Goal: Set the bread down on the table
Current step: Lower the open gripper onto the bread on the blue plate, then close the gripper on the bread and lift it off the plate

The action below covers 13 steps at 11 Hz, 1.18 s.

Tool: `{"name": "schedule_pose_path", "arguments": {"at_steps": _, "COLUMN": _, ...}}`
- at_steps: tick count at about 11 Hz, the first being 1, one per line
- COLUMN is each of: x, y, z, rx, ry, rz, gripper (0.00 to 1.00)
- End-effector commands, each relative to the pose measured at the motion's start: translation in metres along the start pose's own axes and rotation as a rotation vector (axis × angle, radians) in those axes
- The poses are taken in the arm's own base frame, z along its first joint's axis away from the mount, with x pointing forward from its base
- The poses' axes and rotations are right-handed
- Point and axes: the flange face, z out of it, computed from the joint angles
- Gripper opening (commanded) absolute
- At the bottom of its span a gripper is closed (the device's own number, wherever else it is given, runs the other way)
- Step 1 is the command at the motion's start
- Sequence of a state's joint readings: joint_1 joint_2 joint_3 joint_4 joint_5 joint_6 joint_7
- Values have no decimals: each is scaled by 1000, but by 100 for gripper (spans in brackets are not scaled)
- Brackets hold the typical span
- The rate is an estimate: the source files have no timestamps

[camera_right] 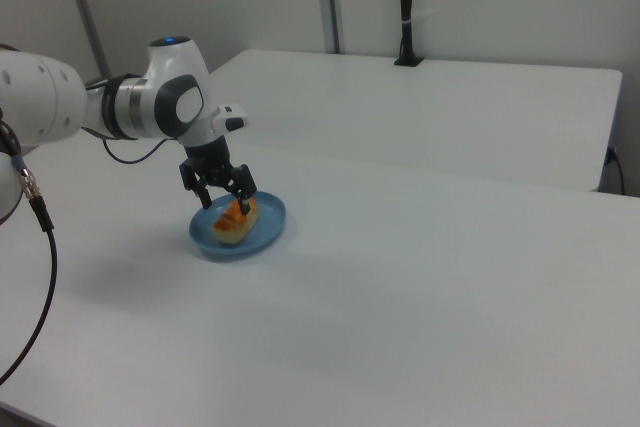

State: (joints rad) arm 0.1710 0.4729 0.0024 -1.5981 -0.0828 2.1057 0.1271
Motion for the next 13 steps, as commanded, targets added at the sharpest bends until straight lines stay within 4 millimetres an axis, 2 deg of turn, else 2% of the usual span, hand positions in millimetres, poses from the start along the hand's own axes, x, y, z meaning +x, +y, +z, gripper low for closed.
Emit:
{"name": "schedule_pose_path", "arguments": {"at_steps": 1, "x": 11, "y": -5, "z": 19, "rx": -2, "ry": 27, "rz": 3, "gripper": 100}}
{"name": "schedule_pose_path", "arguments": {"at_steps": 3, "x": 14, "y": -9, "z": 28, "rx": 4, "ry": 46, "rz": -1, "gripper": 95}}
{"name": "schedule_pose_path", "arguments": {"at_steps": 6, "x": 15, "y": -12, "z": 30, "rx": 5, "ry": 63, "rz": -17, "gripper": 69}}
{"name": "schedule_pose_path", "arguments": {"at_steps": 8, "x": 15, "y": -12, "z": 30, "rx": 5, "ry": 64, "rz": -16, "gripper": 44}}
{"name": "schedule_pose_path", "arguments": {"at_steps": 11, "x": 16, "y": -8, "z": 16, "rx": 3, "ry": 77, "rz": -16, "gripper": 38}}
{"name": "schedule_pose_path", "arguments": {"at_steps": 13, "x": 15, "y": -2, "z": 7, "rx": 2, "ry": 78, "rz": -7, "gripper": 38}}
